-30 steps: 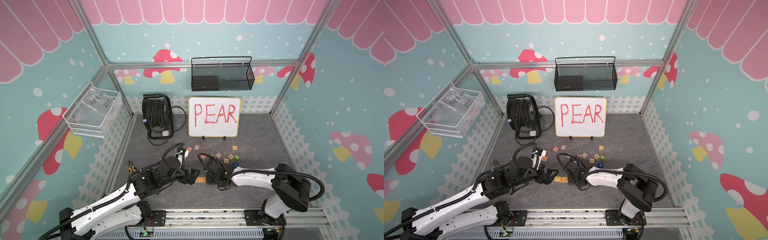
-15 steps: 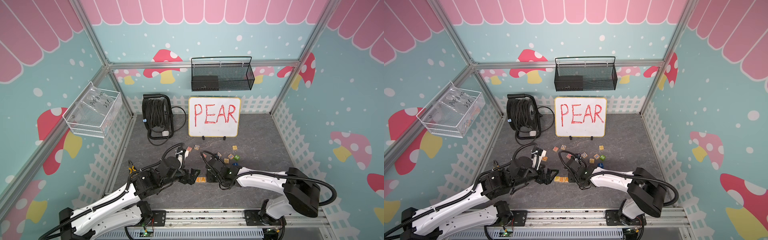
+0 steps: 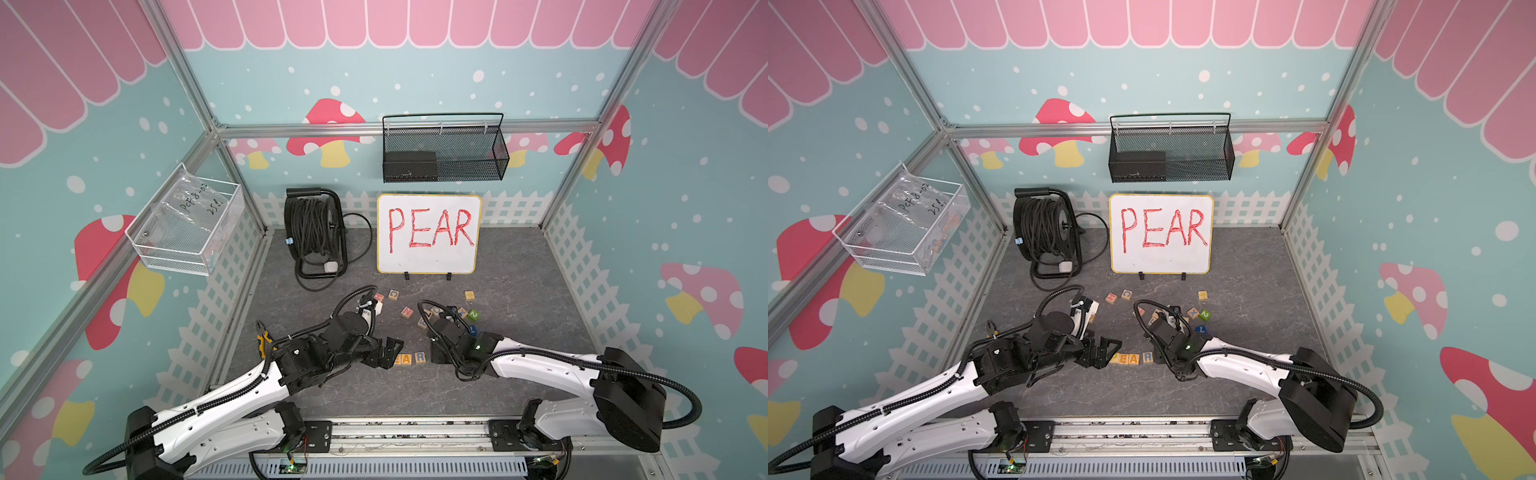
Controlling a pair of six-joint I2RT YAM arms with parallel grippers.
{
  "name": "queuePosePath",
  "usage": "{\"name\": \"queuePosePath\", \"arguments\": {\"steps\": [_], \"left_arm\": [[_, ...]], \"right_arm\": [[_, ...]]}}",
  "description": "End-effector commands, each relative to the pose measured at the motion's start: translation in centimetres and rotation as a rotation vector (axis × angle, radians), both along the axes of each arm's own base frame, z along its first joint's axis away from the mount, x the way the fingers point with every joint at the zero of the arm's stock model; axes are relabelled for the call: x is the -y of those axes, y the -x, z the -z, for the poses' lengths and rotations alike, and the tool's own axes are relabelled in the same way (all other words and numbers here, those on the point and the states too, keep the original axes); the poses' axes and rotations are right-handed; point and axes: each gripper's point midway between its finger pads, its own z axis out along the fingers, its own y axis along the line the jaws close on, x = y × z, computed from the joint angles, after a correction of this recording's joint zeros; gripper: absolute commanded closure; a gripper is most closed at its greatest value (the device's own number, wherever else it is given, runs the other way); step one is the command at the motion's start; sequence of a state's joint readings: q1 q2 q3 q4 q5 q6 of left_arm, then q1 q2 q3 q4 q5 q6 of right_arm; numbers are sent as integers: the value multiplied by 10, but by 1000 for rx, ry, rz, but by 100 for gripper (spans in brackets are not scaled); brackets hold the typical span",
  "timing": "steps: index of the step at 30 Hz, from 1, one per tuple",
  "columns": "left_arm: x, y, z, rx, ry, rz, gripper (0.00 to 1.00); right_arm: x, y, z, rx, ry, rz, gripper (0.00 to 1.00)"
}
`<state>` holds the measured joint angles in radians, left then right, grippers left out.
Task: Spell the uppercase word “pear” with letter blocks
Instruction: Adjust the letter block at the center of the board.
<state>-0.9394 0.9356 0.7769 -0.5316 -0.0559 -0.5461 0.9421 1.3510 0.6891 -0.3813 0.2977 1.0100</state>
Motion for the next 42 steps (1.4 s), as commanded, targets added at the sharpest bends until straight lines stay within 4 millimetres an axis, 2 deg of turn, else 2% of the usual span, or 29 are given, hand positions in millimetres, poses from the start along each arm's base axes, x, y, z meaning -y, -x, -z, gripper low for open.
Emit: {"name": "queuePosePath", "arguments": {"steps": [1,10,25,37,42], "left_arm": [[6,-2,-7,6,26,-1,1],[8,-4,-3,-9,26,-14,1],[4,-5,-1,-9,26,-37,0],[6,-9,1,-8,22,-49,1],[6,-14,0,3,18,-70,0]], "right_arm": [[3,1,10,-8,20,-4,37],[-16,2,29,-56,-5,-63,37],[-28,7,34,-90,-37,-73,38],[-32,5,21,-60,-73,-62,38],[-26,-1,11,-12,-53,-57,37]]}}
